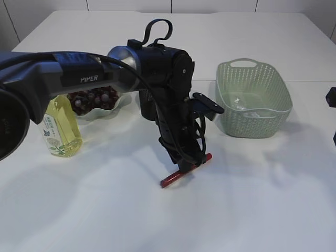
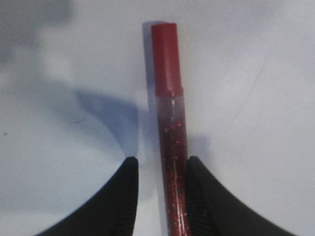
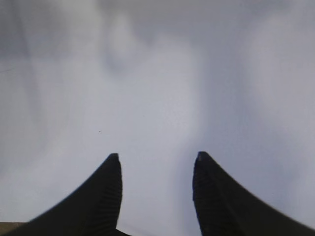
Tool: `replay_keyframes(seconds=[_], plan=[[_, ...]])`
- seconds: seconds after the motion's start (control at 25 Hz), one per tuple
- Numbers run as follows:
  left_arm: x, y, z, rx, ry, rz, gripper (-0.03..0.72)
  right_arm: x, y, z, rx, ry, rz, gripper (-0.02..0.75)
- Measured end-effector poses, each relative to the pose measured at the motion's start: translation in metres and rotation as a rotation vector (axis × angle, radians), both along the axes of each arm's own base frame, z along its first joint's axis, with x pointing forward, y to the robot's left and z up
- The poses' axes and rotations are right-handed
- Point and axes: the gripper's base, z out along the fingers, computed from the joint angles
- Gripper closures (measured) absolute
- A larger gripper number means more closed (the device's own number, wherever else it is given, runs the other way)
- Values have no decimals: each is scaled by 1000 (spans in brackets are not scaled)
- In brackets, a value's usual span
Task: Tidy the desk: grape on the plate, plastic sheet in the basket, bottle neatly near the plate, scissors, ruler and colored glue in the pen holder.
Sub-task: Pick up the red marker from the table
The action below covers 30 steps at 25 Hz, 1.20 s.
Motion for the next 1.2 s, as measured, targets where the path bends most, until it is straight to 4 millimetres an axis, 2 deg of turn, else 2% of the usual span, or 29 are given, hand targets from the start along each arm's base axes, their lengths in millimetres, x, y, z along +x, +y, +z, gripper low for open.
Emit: replay_keyframes(seconds=[1.2], plan=[[-5, -7, -3, -22, 13, -1, 450, 0, 0, 0, 0, 0, 0, 360]])
